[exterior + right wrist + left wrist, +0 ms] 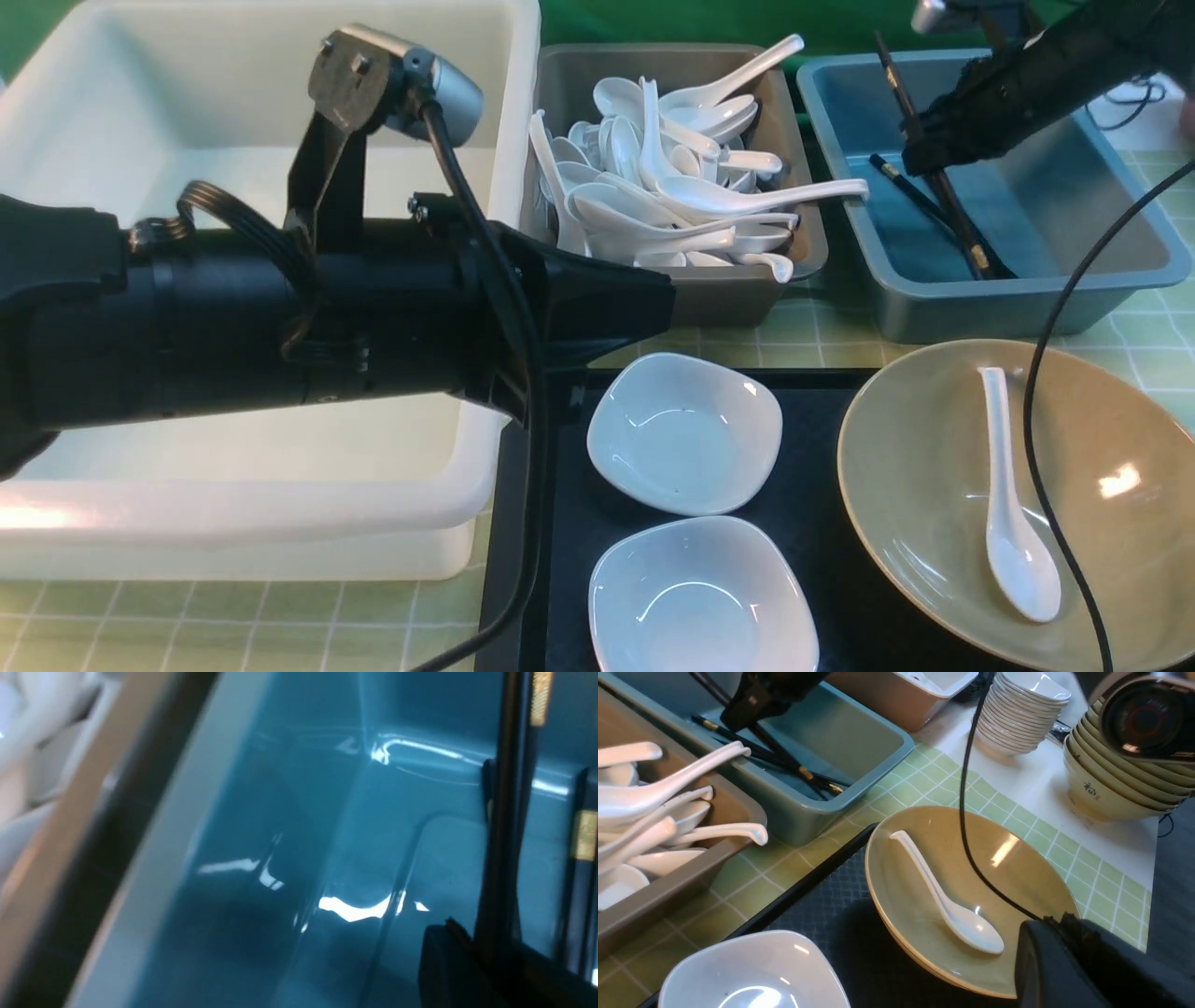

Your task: On green table put chopsticks spoon bowls plates into blue grey white boxes.

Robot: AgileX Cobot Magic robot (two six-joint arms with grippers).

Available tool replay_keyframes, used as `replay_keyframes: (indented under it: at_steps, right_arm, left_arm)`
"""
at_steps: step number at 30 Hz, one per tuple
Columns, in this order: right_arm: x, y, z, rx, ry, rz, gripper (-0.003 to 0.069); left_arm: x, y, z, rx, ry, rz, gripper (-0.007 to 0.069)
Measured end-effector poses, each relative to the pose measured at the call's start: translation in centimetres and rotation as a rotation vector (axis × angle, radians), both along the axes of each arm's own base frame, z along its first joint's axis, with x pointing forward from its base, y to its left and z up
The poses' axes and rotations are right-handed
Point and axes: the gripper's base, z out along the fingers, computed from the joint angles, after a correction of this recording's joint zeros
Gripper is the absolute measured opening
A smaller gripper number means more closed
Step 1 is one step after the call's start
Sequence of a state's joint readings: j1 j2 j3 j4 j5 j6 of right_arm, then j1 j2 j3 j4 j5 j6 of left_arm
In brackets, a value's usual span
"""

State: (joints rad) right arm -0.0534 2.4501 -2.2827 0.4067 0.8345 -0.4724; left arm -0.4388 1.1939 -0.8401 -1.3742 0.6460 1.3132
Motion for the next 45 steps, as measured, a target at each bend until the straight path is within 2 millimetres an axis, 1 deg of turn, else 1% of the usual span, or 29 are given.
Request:
replay_keyframes:
  at_steps: [1,3,6,10,11,12,13,15,16,17,18,19,20,21,22,23,24,27,29,30,31,32,33,37,38,40,41,42,45]
  right_arm:
    - [0.0,0.0,-0.2,0.0,0.004,0.0,0.0059]
    - [0.1,0.0,-1.3,0.003,0.033,0.001,0.0074]
    - [-0.1,-0.2,-1.5,0.007,0.063,0.009,0.0101]
    - [-1.1,-1.8,-0.7,0.018,0.108,-0.001,0.0242]
    - [-1.4,-2.1,-0.1,0.019,0.105,-0.007,0.0265]
    - [-2.0,-2.7,0.9,0.027,0.104,-0.019,0.0312]
    - [-2.5,-3.1,1.7,0.037,0.096,-0.026,0.0342]
    - [-4.2,-4.2,4.4,0.075,0.068,-0.038,0.0412]
    - [-5.6,-4.7,6.4,0.113,0.041,-0.054,0.0444]
    - [-6.7,-5.0,7.9,0.142,0.014,-0.07,0.0461]
    - [-7.5,-5.2,8.6,0.165,0.008,-0.082,0.0469]
    - [-8.5,-5.2,10.2,0.178,-0.022,-0.089,0.0473]
    - [-9.7,-5.1,11.3,0.195,-0.033,-0.094,0.0478]
    - [-10.8,-4.9,12.8,0.2,-0.063,-0.086,0.0479]
    - [-12.8,-4.5,14.6,0.189,-0.095,-0.049,0.0482]
    - [-14.2,-4.1,16.1,0.18,-0.125,-0.026,0.0482]
    - [-15.3,-3.7,16.8,0.174,-0.136,-0.006,0.0484]
    - [-20.9,-1.4,20.4,0.157,-0.189,0.045,0.0485]
    - [-23.8,-0.3,20.7,0.14,-0.168,0.031,0.0485]
    - [-24.9,0.3,20.5,0.132,-0.148,0.014,0.0485]
    - [-26.5,1.1,19.6,0.103,-0.125,0.0,0.0485]
    - [-27.5,1.5,18.8,0.09,-0.108,-0.02,0.0485]
    - [-28.7,2.2,17.3,0.068,-0.095,-0.034,0.0485]
    - [-31.0,3.6,12.0,0.057,-0.04,-0.066,0.0486]
    - [-31.2,3.8,10.9,0.056,-0.028,-0.072,0.0486]
    - [-31.1,4.0,8.0,0.045,0.018,-0.088,0.0486]
    - [-31.0,4.0,7.8,0.044,0.023,-0.09,0.0486]
    - [-30.6,4.0,6.2,0.035,0.067,-0.096,0.0486]
    - [-29.3,4.0,3.7,0.018,0.124,-0.113,0.0486]
  left_arm:
    - [0.0,0.0,0.0,0.0,0.0,0.0,-0.0001]
    - [0.0,0.0,0.0,-0.002,0.005,0.002,-0.0001]
    - [0.0,0.0,0.0,-0.005,0.012,0.004,-0.0001]
    - [0.0,0.0,-0.1,-0.002,0.024,0.009,-0.0001]
    - [0.0,0.0,-0.1,-0.002,0.026,0.011,-0.0001]
    - [0.0,0.0,-0.1,-0.002,0.028,0.012,-0.0001]
    - [0.0,0.0,-0.1,-0.002,0.029,0.012,0.0]
    - [0.0,0.1,-0.1,0.005,0.026,0.011,0.0]
    - [0.0,0.1,-0.2,0.021,0.017,0.008,0.0]
    - [0.0,0.2,-0.3,0.035,0.008,0.005,0.0]
    - [-0.1,0.2,-0.2,0.047,-0.002,0.003,0.0]
    - [-0.2,0.3,-0.1,0.063,-0.019,-0.002,0.0]
    - [-0.3,0.4,0.2,0.073,-0.034,-0.005,0.0]
    - [-0.4,0.5,0.5,0.092,-0.055,-0.008,0.0]
    - [-0.7,0.7,1.1,0.102,-0.077,-0.007,0.0]
    - [-0.8,0.8,1.4,0.116,-0.092,-0.008,0.0]
    - [-1.0,1.0,1.9,0.126,-0.108,-0.005,0.0]
    - [-1.6,1.7,3.5,0.167,-0.144,0.027,0.0]
    - [-1.9,2.3,4.2,0.188,-0.131,0.069,0.0]
    - [-2.1,2.5,4.4,0.195,-0.116,0.089,0.0]
    - [-2.2,2.8,4.6,0.203,-0.098,0.119,0.0]
    - [-2.4,3.2,4.6,0.213,-0.079,0.149,0.0]
    - [-2.5,3.5,4.7,0.224,-0.062,0.185,0.0]
    - [-2.9,4.5,4.9,0.263,-0.044,0.259,0.0]
    - [-3.0,4.7,4.9,0.273,-0.048,0.268,0.0]
    - [-3.1,4.9,5.0,0.284,-0.054,0.28,0.0]
    - [-3.1,4.9,5.0,0.284,-0.055,0.281,0.0]
    - [-3.1,4.9,5.0,0.283,-0.056,0.283,0.0]
    - [-3.1,4.9,5.0,0.282,-0.06,0.286,0.0]
